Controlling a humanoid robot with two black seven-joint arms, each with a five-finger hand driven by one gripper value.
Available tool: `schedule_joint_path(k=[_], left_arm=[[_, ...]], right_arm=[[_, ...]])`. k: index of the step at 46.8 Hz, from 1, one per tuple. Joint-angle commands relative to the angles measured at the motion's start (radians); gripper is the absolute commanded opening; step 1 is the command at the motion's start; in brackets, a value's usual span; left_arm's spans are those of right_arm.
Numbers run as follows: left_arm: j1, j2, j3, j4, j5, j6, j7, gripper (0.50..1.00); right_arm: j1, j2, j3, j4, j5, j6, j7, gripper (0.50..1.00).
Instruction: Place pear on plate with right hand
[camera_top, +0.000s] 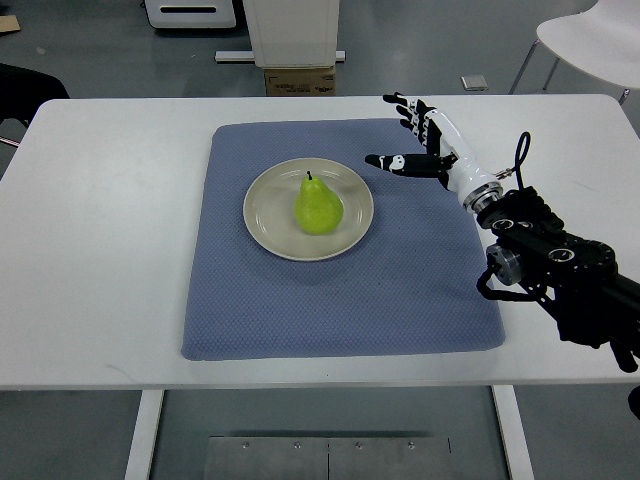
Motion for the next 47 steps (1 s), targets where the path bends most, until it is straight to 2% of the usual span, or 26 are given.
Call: schedule_joint_path(k=[1, 8, 26, 47], left_arm=[[0.000, 0.000, 0.000, 0.000, 0.000, 0.000, 0.000, 1.000], [0.000, 0.000, 0.000, 0.000, 0.000, 0.000, 0.000, 1.000], [0.000, 0.000, 0.000, 0.000, 0.000, 0.000, 0.000, 1.000], [0.000, 0.000, 0.000, 0.000, 0.000, 0.000, 0.000, 1.000]], right_arm=[[-0.001, -0.001, 0.019, -0.002, 0.025, -0.001, 0.000, 0.998], [-0.005, -0.001, 0.079, -0.022, 0.059, -0.002, -0.036, 0.998], [-0.036, 0.000, 0.325, -0.030, 0.059, -0.021, -0.189, 1.000], [-0.107, 0.017, 0.454, -0.027, 0.059, -0.021, -0.191, 1.000]])
